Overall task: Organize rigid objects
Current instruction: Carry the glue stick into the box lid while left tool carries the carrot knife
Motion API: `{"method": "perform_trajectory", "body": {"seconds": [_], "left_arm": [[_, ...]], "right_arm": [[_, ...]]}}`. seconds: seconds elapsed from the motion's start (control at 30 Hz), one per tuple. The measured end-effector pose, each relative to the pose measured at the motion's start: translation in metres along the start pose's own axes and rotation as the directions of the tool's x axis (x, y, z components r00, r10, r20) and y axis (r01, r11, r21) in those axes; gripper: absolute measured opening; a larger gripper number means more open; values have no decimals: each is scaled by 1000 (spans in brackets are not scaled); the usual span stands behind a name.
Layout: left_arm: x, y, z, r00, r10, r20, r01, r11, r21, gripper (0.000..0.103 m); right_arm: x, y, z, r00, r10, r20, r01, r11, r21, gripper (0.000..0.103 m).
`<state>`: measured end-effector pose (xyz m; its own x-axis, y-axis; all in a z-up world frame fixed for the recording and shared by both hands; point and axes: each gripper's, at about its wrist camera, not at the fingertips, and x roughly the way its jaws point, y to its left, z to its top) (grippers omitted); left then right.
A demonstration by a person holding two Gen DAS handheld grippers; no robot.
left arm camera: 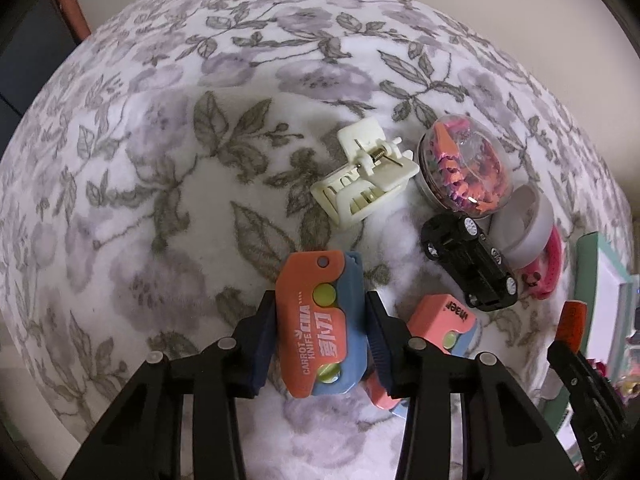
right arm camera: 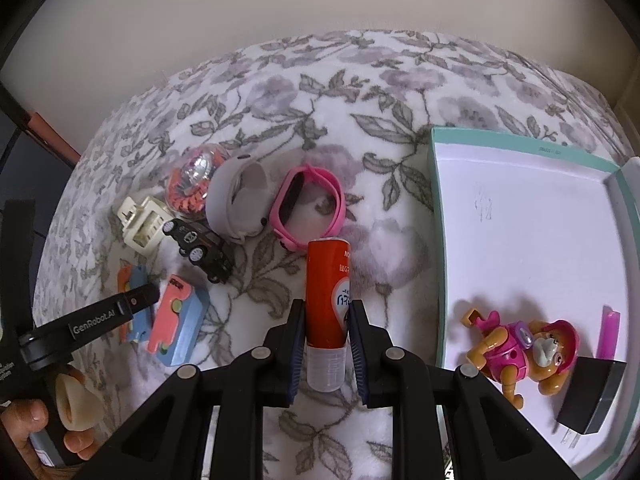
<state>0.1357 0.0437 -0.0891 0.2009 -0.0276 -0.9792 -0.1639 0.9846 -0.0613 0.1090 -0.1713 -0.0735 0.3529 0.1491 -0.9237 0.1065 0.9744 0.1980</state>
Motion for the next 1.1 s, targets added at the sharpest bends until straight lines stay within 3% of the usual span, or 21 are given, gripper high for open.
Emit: {"method": "perform_trajectory", "body": {"seconds": [0.23, 0.47, 0.67, 0.9, 1.1], "left_arm": [[-36, 4, 9, 996, -44, 72, 43, 999, 13, 44], [-70, -25, 3, 984, -123, 128, 114, 990, 78, 44], [-75, -85, -2, 979, -167, 115, 142, 970, 197, 44], [-68, -178, -22, 977, -207, 59, 170, 909, 380, 44], [-53, -236, -34, 973, -229, 22, 193, 865, 462, 44]], "right_arm": [[-24, -9, 8, 998, 31, 56, -33, 999, 29, 23], [-47, -40, 13, 994, 5, 106, -14, 996, 86, 23], [-58, -84, 15, 992, -30, 120, 8, 984, 175, 23], [-63, -138, 11, 990, -91, 112, 58, 962, 268, 23], [-60, -178, 6, 988, -121, 91, 84, 938, 337, 23]]}}
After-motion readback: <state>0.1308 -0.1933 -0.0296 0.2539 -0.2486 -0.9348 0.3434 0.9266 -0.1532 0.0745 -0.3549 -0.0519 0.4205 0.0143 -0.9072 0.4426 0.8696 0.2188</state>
